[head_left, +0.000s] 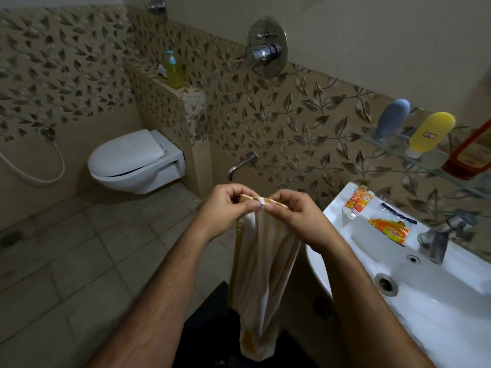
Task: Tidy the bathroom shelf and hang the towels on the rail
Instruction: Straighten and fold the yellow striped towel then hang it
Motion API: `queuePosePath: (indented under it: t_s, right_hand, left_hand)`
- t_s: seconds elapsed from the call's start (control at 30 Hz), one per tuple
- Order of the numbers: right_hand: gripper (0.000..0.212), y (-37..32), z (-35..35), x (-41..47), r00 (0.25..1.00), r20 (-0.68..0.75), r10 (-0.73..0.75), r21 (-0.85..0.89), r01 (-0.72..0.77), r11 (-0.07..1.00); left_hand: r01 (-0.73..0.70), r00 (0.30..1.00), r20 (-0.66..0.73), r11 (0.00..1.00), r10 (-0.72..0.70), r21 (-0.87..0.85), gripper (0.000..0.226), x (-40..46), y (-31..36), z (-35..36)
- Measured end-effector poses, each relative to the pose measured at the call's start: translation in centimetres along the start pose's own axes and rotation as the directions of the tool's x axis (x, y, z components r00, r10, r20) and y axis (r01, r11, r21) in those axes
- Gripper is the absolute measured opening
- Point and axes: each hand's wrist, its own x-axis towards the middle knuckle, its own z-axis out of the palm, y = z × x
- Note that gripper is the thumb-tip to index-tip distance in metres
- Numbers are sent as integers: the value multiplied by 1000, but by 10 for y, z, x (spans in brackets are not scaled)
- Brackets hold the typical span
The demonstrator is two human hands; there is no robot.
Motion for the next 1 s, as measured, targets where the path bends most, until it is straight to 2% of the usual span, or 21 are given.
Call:
queuePosePath:
  t_s: [0.07, 0.17, 0.23, 0.3, 0.37, 0.43, 0.5, 0.57, 0.63, 0.73, 0.83, 0.93, 1.0]
  right_hand:
    - [22, 3, 0, -1, 997, -51, 64, 5, -64, 998]
    - [23, 3, -3, -9, 982, 34, 188, -25, -187, 982]
    - [23, 3, -5, -15, 972, 83, 219, -36, -216, 976]
    - [22, 2, -8, -16, 976, 35, 217, -41, -215, 976]
    - [23, 0, -9, -12, 978, -97, 183, -87, -192, 978]
    - [23, -2, -7, -2, 968, -229, 102, -249, -160, 955]
    - [21, -4, 0, 7, 961, -274, 13, -416, -131, 900]
    - [28, -4, 9, 14, 970, -242, -30, -486, -95, 869]
    - [36, -3, 16, 17, 981, -186, -46, -510, -57, 858]
    - [30, -4, 19, 18, 992, -109, -62, -493, 0, 870]
    - [19, -4, 16, 17, 998, -66, -19, -445, -12, 896]
    - [15, -7, 16, 13, 994, -90, 68, -353, -95, 931]
    - [14, -13, 12, 10, 983, -51, 174, -290, -181, 940]
  left_hand:
    - [-12, 986, -162, 989, 35, 145, 8, 6, -1, -6]
    - [21, 945, -312, 937, 95, 349, 8, 14, 0, -19]
    - [71, 920, -381, 917, 92, 393, 6, 18, 0, -24]
    - [115, 903, -423, 907, 74, 405, 7, 21, -3, -28]
    - [145, 916, -400, 913, 21, 380, 13, 21, -4, -31]
    - [132, 946, -324, 948, -33, 289, 36, 17, -4, -31]
    - [80, 978, -203, 984, -47, 158, 57, 11, -4, -25]
    - [16, 997, -83, 994, -7, 111, 61, 8, -7, -18]
    - [-20, 999, 34, 994, 17, 108, 55, 7, -10, -14]
    - [-34, 993, 118, 996, 23, 87, 38, 7, -11, -13]
    - [-4, 996, 85, 998, -1, 57, 16, 8, -15, -13]
    - [17, 999, -35, 977, -9, 213, 3, 14, -20, -9]
    - [28, 991, -134, 948, 15, 317, 2, 18, -18, -5]
